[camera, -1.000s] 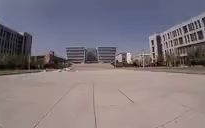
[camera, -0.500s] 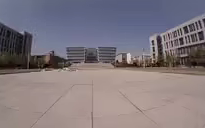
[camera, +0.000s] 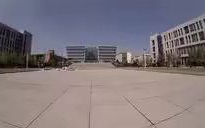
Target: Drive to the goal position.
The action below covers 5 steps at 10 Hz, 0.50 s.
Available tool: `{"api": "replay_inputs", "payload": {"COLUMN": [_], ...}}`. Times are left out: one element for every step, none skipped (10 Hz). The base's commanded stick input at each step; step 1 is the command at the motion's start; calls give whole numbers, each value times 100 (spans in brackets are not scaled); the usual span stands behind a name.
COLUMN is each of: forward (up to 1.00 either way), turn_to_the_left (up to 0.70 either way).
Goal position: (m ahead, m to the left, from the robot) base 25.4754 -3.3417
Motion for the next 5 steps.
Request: {"api": "replay_inputs", "payload": {"forward": [70,70,70,70,70], "turn_to_the_left": [0,0,0,0,0]}}
